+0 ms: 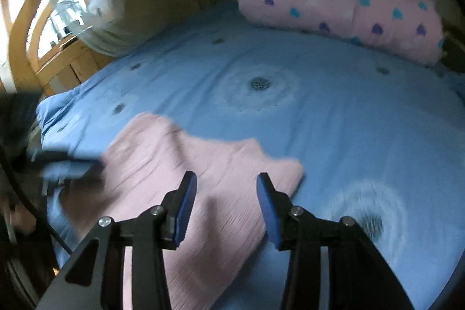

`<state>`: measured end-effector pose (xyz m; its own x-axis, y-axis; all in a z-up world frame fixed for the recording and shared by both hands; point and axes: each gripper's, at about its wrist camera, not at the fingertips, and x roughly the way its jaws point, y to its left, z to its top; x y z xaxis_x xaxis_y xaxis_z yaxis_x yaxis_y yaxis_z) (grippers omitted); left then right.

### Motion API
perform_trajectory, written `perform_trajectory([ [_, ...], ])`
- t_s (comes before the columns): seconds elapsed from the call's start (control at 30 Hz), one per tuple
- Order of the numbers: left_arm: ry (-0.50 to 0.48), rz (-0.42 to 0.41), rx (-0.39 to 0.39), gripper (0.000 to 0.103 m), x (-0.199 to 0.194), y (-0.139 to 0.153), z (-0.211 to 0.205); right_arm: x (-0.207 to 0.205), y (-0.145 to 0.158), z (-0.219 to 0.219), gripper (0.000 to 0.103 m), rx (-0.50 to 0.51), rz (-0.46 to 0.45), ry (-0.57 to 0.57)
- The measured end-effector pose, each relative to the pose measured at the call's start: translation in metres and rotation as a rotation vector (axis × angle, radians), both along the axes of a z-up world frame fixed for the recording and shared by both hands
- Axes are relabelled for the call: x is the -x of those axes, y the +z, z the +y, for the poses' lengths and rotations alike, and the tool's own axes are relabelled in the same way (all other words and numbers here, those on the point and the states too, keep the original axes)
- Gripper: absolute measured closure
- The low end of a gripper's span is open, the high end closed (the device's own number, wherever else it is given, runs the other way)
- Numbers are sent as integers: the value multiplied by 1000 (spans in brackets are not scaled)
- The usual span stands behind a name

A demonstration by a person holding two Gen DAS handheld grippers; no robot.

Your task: Fold small clothes

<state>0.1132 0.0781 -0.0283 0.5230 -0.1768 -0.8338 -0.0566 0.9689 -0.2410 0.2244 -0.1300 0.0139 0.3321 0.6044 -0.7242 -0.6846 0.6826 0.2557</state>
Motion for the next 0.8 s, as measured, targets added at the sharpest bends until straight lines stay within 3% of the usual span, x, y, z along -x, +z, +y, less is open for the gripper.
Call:
perform_trajectory([
  [0.07,-9,18,-41,56,-1,-10,-4,-32,-21,18,58,49,110,24],
  [0.1,-12,20,-52,56,-2,-12,-4,-38,-26,24,58,66,119,39],
  [0.23,-8,45,-47,56,-1,-15,-1,-32,-44,47,58,130,49,119],
  [0.27,-6,51,-50,56,1,-17,-3,-29,-51,52,62,164,19,131],
  [0.3,-8,64,-61,56,2,-19,-4,-26,-54,55,86,177,-10,141],
  [0.33,-11,69,-72,56,4,-19,-4,-23,-54,57,92,189,-44,134],
  [0.47,-7,76,-81,56,9,-21,-1,-29,-35,46,96,169,-138,6],
  [0.53,-3,77,-81,56,12,-22,1,-40,-31,37,95,153,-125,-48],
  [0.63,-7,72,-91,56,14,-21,0,-49,-46,41,91,179,-12,-16],
  [0.7,-15,67,-104,56,15,-21,-1,-42,-45,39,81,175,-20,-28],
  [0.8,-7,63,-105,56,23,-22,1,-32,-29,18,69,76,30,-52],
])
